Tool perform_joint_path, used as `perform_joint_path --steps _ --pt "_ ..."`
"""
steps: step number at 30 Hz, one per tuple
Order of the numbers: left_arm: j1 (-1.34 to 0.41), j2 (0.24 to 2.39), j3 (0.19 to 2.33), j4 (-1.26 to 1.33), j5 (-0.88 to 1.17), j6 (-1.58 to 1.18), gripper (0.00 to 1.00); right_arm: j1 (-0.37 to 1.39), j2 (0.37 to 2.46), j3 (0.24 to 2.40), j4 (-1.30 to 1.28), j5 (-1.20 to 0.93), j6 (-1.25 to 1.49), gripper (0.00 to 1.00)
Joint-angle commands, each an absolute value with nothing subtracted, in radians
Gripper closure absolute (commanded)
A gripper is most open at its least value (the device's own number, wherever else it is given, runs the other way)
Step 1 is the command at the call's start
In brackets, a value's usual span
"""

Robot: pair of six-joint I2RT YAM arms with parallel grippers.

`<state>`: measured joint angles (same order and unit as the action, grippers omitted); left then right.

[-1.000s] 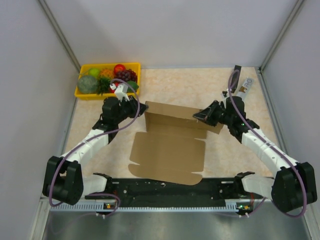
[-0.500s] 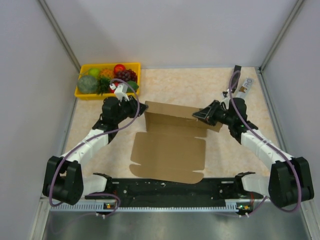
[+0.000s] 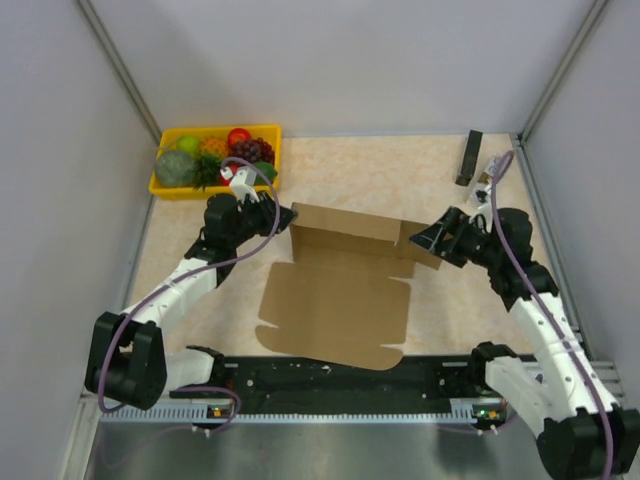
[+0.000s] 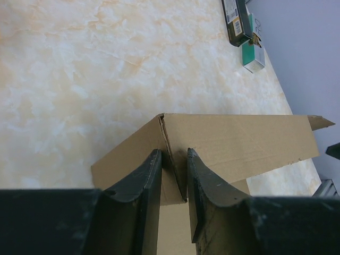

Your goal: Fold the paper box

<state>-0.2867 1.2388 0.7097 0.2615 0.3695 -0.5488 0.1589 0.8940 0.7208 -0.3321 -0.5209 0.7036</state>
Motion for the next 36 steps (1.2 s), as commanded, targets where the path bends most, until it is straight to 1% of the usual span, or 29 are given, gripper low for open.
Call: perform_joint_path --steps 1,3,4,5,7,9,12,14,15,17,18,20,21,25,27,30,36 --pt "-0.295 1.238 0.696 0.144 0.399 -0.52 0.72 0.043 0.75 0.675 -0.512 -0.477 0.58 0.28" --pt "-0.295 1.233 0.698 0.14 0.399 -0.518 0.72 0.019 0.738 0.623 -0.514 -0.466 0.566 0.39" --pt "-0.295 1.229 0.698 0.138 0.397 -0.518 0.72 0.02 0.748 0.611 -0.505 -0.46 0.539 0.59" --pt "-0.296 1.226 0.696 0.138 0.396 -0.518 0.72 0.02 0.77 0.591 -0.497 -0.45 0.526 0.67" --pt "-0.295 1.217 0.69 0.137 0.388 -0.518 0.72 0.021 0.825 0.571 -0.456 -0.445 0.493 0.71" --pt "-0.295 1.21 0.681 0.138 0.385 -0.525 0.72 0.038 0.836 0.539 -0.373 -0.41 0.495 0.71" --pt "-0.295 1.207 0.677 0.144 0.379 -0.531 0.72 0.126 0.83 0.491 -0.264 -0.284 0.518 0.67" --pt "-0.295 1.203 0.676 0.144 0.371 -0.532 0.72 0.178 0.818 0.431 -0.174 -0.192 0.56 0.63" --pt "-0.295 1.201 0.678 0.144 0.368 -0.532 0.71 0.181 0.816 0.404 -0.135 -0.177 0.58 0.58" --pt "-0.295 1.201 0.678 0.146 0.362 -0.537 0.72 0.183 0.815 0.316 -0.043 -0.147 0.658 0.57" --pt "-0.295 1.203 0.678 0.146 0.364 -0.54 0.72 0.187 0.816 0.292 0.045 -0.135 0.681 0.57" --pt "-0.295 1.206 0.678 0.146 0.362 -0.545 0.71 0.192 0.828 0.224 0.118 -0.076 0.735 0.53" --pt "-0.295 1.209 0.68 0.144 0.362 -0.543 0.71 0.193 0.84 0.209 0.199 -0.074 0.745 0.53" --pt "-0.295 1.218 0.681 0.143 0.365 -0.555 0.71 0.198 0.92 0.169 0.346 -0.08 0.779 0.55" --pt "-0.295 1.221 0.683 0.144 0.368 -0.555 0.71 0.199 0.995 0.175 0.363 -0.086 0.782 0.58" --pt "-0.295 1.232 0.689 0.147 0.371 -0.558 0.71 0.218 1.089 0.167 0.465 -0.097 0.796 0.59" --pt "-0.295 1.241 0.692 0.15 0.379 -0.566 0.71 0.262 1.178 0.172 0.555 -0.06 0.805 0.6"
